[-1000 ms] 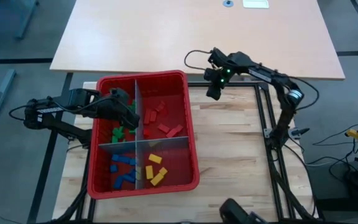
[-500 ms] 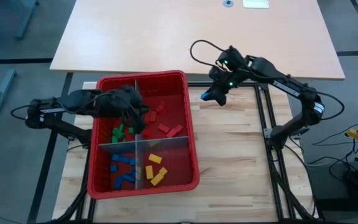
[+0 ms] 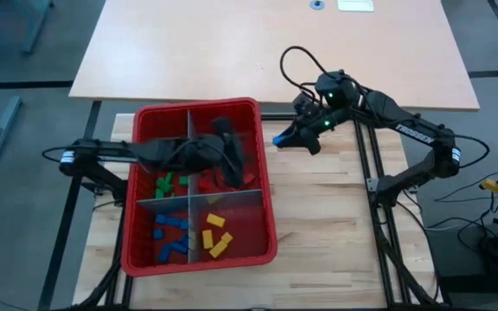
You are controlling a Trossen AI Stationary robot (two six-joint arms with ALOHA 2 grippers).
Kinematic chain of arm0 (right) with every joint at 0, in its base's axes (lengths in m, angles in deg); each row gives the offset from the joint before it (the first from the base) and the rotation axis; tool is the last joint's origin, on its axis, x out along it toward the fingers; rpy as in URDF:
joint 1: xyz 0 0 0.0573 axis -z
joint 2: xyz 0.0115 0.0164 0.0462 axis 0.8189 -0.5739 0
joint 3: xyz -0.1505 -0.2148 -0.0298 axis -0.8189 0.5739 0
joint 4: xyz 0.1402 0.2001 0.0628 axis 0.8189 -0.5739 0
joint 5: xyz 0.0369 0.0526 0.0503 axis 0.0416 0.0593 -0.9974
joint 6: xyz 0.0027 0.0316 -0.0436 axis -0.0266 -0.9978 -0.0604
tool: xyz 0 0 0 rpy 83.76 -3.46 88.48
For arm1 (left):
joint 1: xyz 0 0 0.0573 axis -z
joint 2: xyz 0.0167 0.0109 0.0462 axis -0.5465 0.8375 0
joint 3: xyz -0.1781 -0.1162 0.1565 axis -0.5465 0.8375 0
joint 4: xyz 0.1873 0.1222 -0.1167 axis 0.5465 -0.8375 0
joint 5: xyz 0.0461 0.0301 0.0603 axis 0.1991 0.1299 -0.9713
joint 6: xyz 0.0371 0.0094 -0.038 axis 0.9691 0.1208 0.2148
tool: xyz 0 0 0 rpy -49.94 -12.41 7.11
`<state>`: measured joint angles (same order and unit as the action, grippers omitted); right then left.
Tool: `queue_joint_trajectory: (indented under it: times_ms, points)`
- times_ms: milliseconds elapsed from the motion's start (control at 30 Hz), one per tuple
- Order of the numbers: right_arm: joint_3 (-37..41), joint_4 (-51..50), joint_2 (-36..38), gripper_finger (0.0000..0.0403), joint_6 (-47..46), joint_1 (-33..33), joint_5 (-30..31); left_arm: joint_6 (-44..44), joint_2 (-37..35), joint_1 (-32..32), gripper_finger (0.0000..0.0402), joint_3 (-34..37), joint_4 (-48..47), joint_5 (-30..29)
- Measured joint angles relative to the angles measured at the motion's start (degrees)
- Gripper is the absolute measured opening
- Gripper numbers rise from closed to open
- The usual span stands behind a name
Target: Sort blocks
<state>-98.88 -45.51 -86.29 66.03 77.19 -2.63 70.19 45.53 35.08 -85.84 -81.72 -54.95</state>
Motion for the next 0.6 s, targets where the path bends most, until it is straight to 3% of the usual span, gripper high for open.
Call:
queue_joint_trajectory:
  times_ms: [300,433,600]
  points:
    - [0.0,0.8,0.3,0.0119,-3.6,-0.6,0.0,16.9,4.4,2.1,0.0322,0.0,20.5,-0.9]
    - [0.0,0.8,0.2,0.0120,-4.5,-0.8,0.0,20.5,5.7,2.0,0.0346,0.0,27.1,-1.0]
    - [0.0,1.2,0.3,0.0121,-5.0,-1.0,0.0,24.4,7.9,2.1,0.0348,0.0,32.1,-1.0]
